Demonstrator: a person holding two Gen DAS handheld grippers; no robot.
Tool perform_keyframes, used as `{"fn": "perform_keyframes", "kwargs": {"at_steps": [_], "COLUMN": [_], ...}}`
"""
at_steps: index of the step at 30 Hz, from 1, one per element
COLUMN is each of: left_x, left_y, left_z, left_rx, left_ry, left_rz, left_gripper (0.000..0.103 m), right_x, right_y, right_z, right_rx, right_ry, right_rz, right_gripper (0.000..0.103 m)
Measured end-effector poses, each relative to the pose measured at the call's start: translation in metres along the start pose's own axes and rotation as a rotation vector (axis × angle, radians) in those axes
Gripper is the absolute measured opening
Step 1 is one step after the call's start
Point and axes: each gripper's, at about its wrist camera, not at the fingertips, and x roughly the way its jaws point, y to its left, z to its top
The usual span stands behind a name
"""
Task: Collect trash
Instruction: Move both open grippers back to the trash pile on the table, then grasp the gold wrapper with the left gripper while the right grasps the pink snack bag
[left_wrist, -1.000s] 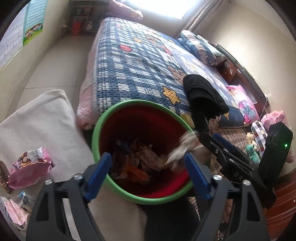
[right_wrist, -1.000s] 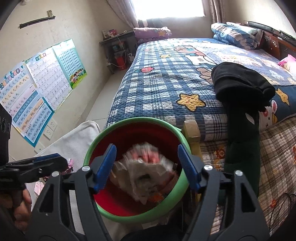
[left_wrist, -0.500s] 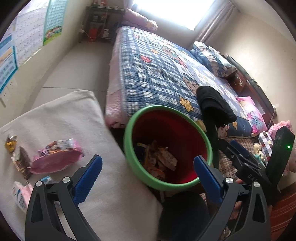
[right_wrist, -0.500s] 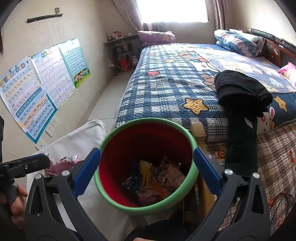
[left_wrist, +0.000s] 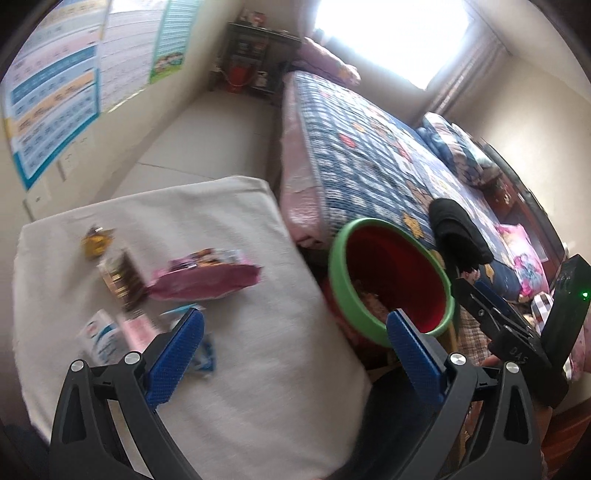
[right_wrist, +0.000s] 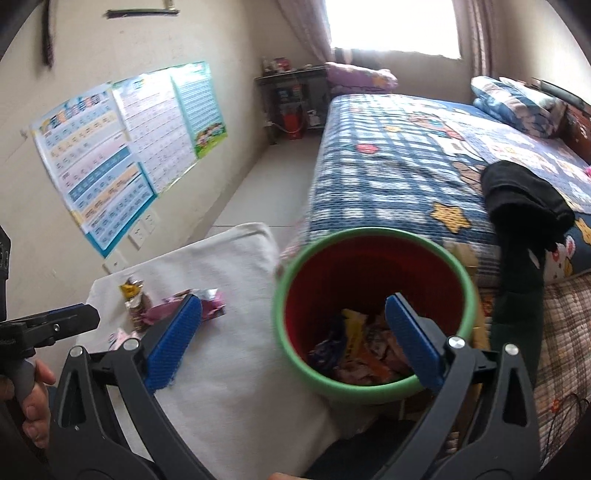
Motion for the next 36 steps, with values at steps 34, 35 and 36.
{"fn": "perform_keyframes", "kwargs": {"at_steps": [34,35,36], "left_x": [-0.010,-0.007,-0.004], "left_y": [0.194,0.197,0.201], "left_z": [-0.070,-0.070,-0.071], "left_rx": [-0.402,-0.417,-0.432], "left_ry": [0.038,0.044,0.050], "left_rz": [0.154,0.149,0.141], "left_gripper": [0.094,0.094,0.093], "right_x": [0.094,0.098,0.103], "right_y": [0.163,0.165,0.168], "right_z": [-0.058,-0.059,-0.061], "right_rx": [-0.226,-0.230,-0.235], "right_ry": [0.261,0.267,0.274], "right_rz": [0.234,0.235,0.237], "right_gripper": [0.098,0.098,0.098]}}
